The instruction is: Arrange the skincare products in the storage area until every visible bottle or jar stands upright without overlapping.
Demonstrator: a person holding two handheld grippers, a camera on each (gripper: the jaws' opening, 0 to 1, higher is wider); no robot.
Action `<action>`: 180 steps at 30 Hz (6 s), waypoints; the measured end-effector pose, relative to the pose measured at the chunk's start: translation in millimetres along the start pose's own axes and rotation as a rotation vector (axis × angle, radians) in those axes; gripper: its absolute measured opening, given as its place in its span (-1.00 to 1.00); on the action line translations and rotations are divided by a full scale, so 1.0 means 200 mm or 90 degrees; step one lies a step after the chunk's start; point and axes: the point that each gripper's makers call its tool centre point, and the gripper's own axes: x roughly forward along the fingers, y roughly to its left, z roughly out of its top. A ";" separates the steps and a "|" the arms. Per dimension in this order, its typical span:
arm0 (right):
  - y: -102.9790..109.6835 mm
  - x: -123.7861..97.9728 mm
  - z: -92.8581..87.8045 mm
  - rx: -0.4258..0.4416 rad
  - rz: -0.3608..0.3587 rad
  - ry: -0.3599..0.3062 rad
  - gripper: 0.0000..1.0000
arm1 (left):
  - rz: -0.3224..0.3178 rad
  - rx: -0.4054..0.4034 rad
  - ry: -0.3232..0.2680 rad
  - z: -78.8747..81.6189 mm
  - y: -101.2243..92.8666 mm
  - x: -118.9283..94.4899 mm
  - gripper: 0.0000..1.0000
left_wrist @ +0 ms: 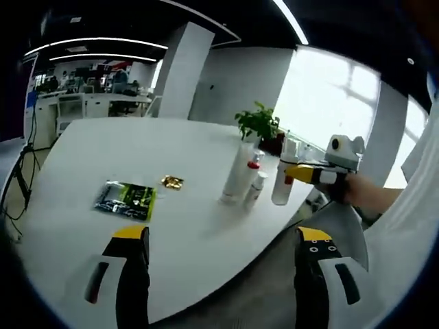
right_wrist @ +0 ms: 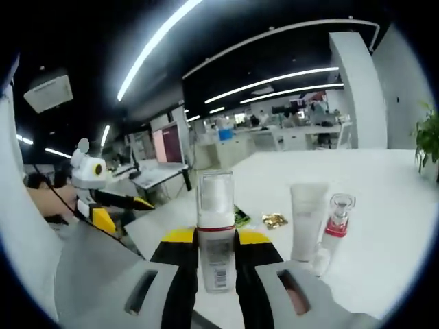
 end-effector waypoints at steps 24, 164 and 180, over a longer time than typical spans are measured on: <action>0.14 0.03 -0.07 -0.023 0.076 0.051 -0.62 | -0.271 0.174 0.039 0.20 -0.37 0.14 0.49; -0.32 -0.07 -0.25 -0.127 -0.260 0.233 0.80 | -0.266 0.339 0.165 0.00 -0.38 1.30 -0.58; -0.32 -0.06 -0.26 -0.128 -0.254 0.241 0.78 | -0.268 0.313 0.153 0.00 -0.38 1.30 -0.61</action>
